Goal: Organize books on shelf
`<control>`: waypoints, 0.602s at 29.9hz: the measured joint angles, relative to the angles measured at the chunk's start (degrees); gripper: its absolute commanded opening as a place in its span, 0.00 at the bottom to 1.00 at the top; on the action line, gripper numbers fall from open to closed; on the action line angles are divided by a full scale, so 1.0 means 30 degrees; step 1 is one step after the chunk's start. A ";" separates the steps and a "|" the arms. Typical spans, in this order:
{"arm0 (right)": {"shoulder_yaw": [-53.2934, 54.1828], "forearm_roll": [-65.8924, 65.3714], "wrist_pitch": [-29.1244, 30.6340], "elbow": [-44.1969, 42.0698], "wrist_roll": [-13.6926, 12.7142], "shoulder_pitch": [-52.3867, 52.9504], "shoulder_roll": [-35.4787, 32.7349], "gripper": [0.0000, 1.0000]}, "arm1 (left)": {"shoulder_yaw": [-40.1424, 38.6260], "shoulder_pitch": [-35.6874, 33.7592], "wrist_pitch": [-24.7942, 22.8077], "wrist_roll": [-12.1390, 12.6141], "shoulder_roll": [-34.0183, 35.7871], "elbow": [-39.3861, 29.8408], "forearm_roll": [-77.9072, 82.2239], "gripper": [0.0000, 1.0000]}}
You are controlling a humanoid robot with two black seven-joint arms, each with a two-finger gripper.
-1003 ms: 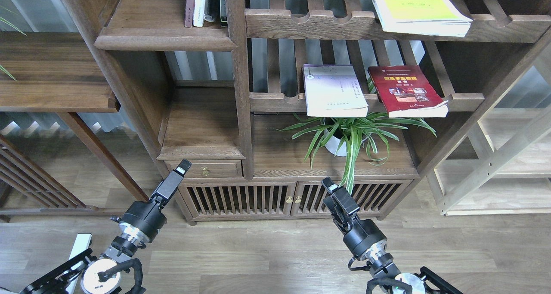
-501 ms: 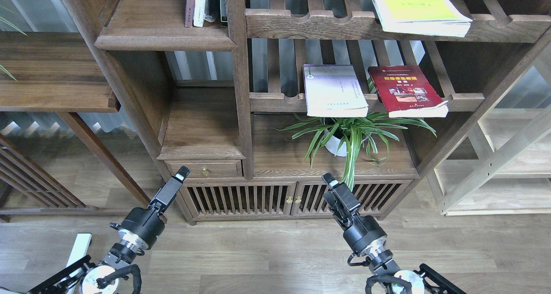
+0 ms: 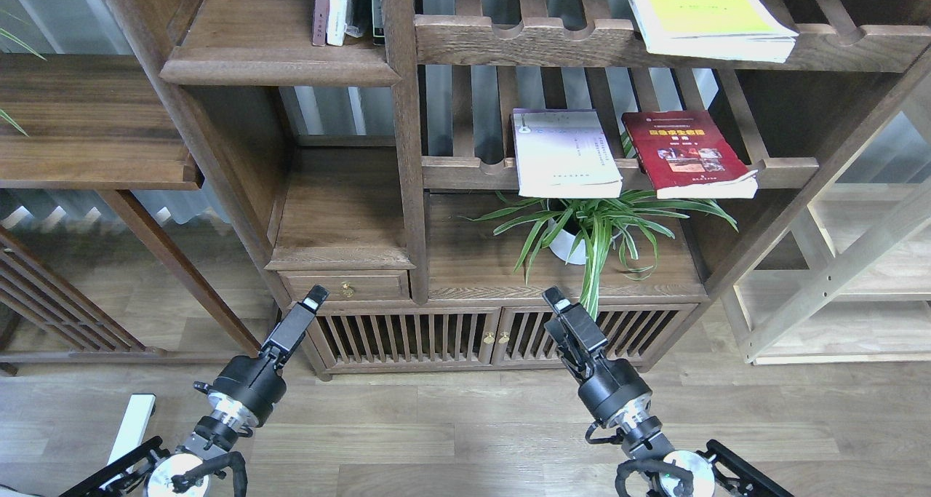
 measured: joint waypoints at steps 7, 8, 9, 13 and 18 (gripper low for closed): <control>0.0024 -0.0002 0.0000 -0.0012 0.0027 -0.0005 0.0134 1.00 | 0.0009 -0.0018 0.0000 0.0000 -0.0027 0.0000 0.0000 0.99; 0.0025 -0.0002 0.0000 -0.0023 0.0027 -0.0010 0.0153 1.00 | 0.0009 -0.0018 0.0000 0.0000 -0.0028 0.0000 0.0000 0.99; 0.0026 -0.0002 0.0000 -0.0027 0.0028 -0.0012 0.0164 1.00 | 0.0009 -0.0018 0.0000 0.0000 -0.0027 0.0000 0.0000 0.99; 0.0023 -0.0002 0.0000 -0.0054 0.0028 -0.0015 0.0161 1.00 | 0.0009 0.0019 0.0000 0.0000 -0.0009 0.0001 -0.0006 0.99; 0.0007 -0.0002 0.0000 -0.0097 0.0028 -0.0016 0.0147 1.00 | 0.0008 0.0060 0.0000 0.0000 -0.0001 0.0026 -0.0025 0.99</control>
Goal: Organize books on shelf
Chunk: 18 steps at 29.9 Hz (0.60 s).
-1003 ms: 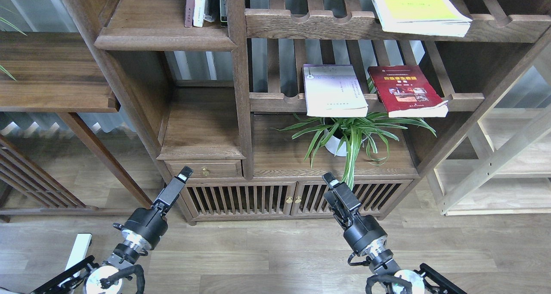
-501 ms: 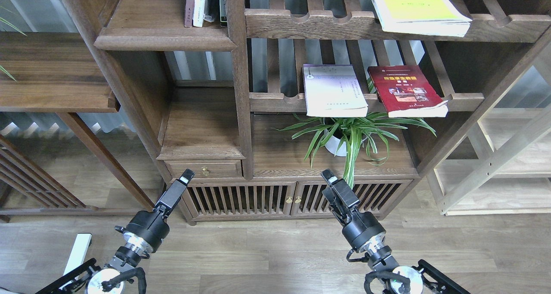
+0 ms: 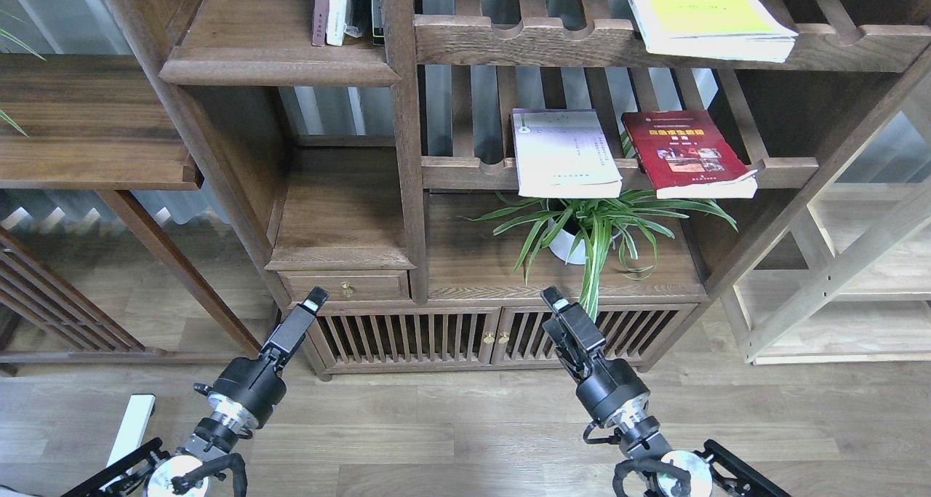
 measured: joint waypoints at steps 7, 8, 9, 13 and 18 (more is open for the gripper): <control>0.0002 0.0000 0.0000 -0.0172 -0.0028 -0.0009 0.0122 1.00 | -0.0023 0.0000 0.0000 -0.0032 0.0001 0.0002 -0.0005 0.99; 0.0002 0.0000 0.0000 -0.0194 -0.0030 -0.0009 0.0186 1.00 | -0.0024 -0.0001 0.0000 -0.0044 0.0001 0.0002 -0.0005 0.99; 0.0004 0.0000 0.0000 -0.0216 -0.0030 -0.0009 0.0231 1.00 | -0.0026 -0.0006 0.0000 -0.0050 0.0001 0.0002 -0.0006 0.99; 0.0006 0.0000 0.0000 -0.0300 -0.0029 -0.0027 0.0400 1.00 | -0.0030 -0.0024 0.0000 -0.0060 0.0014 0.0003 -0.0006 0.99; 0.0034 -0.0023 0.0000 -0.0437 -0.0011 -0.0037 0.0737 1.00 | -0.0031 -0.0027 0.0000 -0.0082 0.0095 0.0003 -0.0006 0.99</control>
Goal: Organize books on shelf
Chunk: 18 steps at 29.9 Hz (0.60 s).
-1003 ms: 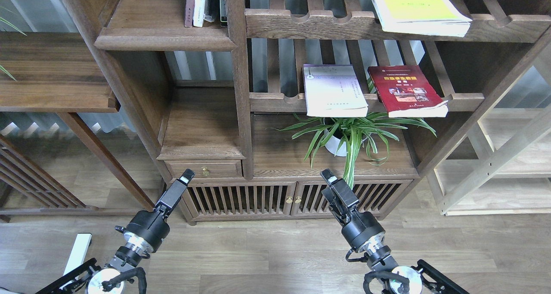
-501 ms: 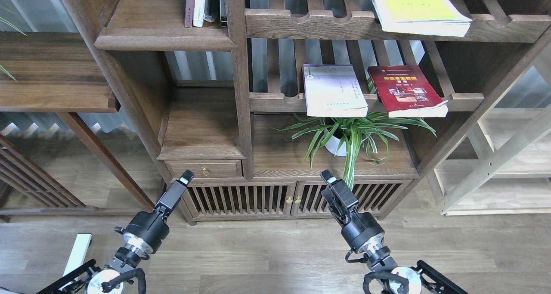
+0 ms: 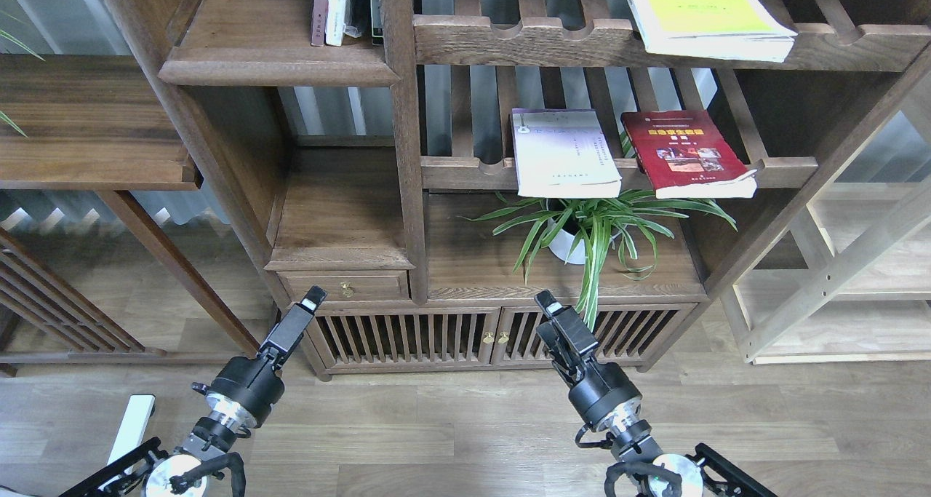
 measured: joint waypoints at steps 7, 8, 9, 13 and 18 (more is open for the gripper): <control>0.0156 -0.0006 0.0000 -0.0106 0.0053 -0.0128 0.0224 1.00 | 0.0000 -0.0028 0.0000 -0.0043 -0.0024 0.0000 0.0001 0.99; 0.0255 -0.0002 0.0000 -0.0105 0.0071 -0.0154 0.0225 1.00 | 0.0000 -0.0028 0.0000 -0.0049 -0.0016 0.0000 0.0000 0.99; 0.0342 0.0010 0.0000 -0.0105 0.0084 -0.0181 0.0227 1.00 | 0.0000 -0.0028 0.0000 -0.0055 0.0002 0.0000 0.0000 0.99; 0.0532 0.0055 0.0000 -0.0104 0.0098 -0.0248 0.0228 1.00 | 0.0000 -0.0087 0.0000 -0.0064 0.0035 0.0000 0.0000 0.99; 0.0847 0.0082 0.0000 -0.0086 0.0101 -0.0219 0.0229 1.00 | 0.0000 -0.0251 0.0000 -0.0081 0.0047 0.0003 0.0001 0.99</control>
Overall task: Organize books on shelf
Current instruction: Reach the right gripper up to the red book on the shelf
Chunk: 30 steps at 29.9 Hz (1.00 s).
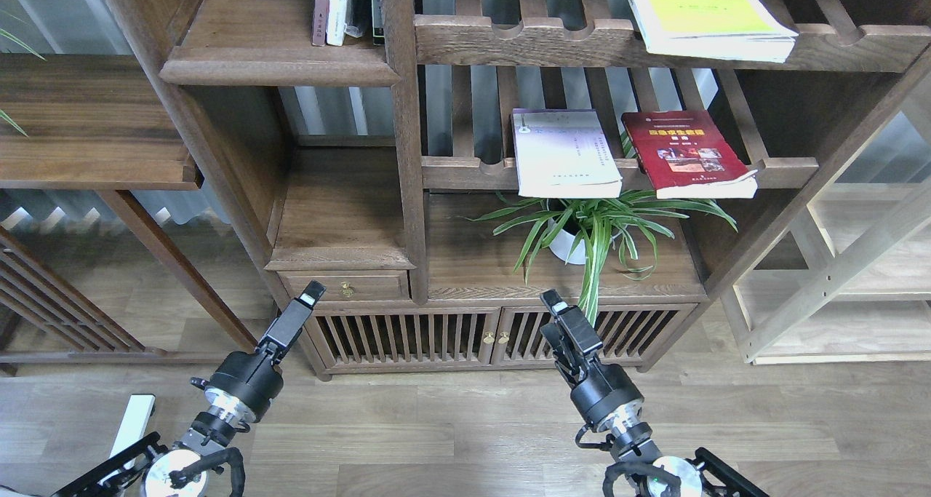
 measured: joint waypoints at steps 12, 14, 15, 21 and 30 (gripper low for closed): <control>0.2910 0.0061 -0.0001 -0.0168 0.0030 0.0490 0.0117 1.00 | 0.0000 0.0000 0.0000 -0.0127 0.0032 0.0784 -0.0062 0.99; 0.3178 0.0061 0.0000 -0.0176 0.0030 0.0644 0.0119 1.00 | 0.0000 -0.0005 0.0000 -0.0130 0.0035 0.0794 -0.0107 0.99; 0.3246 0.0059 0.0000 -0.0197 0.0030 0.0757 0.0119 1.00 | 0.0000 -0.0008 0.0000 -0.0130 0.0040 0.0797 -0.0138 0.99; 0.4032 0.0087 -0.0001 -0.0382 0.0409 0.1729 0.0199 1.00 | 0.0000 -0.0014 0.0000 -0.0147 0.0099 0.0797 -0.0260 0.99; 0.5135 0.0090 0.0000 -0.1249 0.0612 0.2961 0.0356 1.00 | -0.0637 -0.0036 0.0000 -0.0190 0.0157 0.0812 -0.0264 0.99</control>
